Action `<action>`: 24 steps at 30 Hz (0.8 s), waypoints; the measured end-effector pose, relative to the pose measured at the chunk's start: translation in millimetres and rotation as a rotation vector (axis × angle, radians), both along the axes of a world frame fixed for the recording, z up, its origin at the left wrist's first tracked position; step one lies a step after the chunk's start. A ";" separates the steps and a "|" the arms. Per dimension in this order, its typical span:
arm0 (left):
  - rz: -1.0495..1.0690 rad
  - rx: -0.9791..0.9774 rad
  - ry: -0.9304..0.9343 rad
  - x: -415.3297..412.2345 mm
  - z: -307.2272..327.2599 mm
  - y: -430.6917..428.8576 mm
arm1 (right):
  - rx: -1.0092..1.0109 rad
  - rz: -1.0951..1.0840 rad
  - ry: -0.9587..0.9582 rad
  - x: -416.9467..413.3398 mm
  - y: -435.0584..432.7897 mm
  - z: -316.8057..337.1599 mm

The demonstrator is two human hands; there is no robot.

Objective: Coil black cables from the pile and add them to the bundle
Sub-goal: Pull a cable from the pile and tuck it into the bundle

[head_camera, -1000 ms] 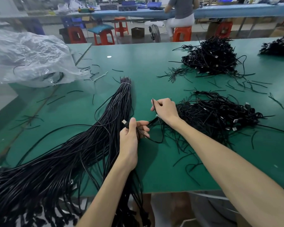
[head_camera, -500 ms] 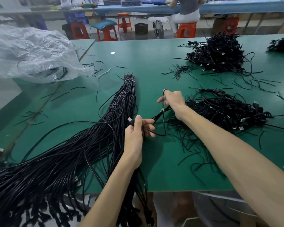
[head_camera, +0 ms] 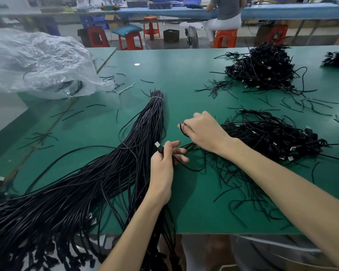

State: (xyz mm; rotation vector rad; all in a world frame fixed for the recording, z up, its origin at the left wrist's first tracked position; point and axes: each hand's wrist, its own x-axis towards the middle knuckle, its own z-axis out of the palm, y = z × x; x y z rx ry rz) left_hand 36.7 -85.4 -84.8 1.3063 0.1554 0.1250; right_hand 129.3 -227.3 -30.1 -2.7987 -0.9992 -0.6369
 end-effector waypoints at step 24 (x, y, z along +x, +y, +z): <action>0.093 0.155 -0.054 -2.0 -1.3 3.1 | -0.282 -0.028 -0.037 -42.7 25.0 -4.5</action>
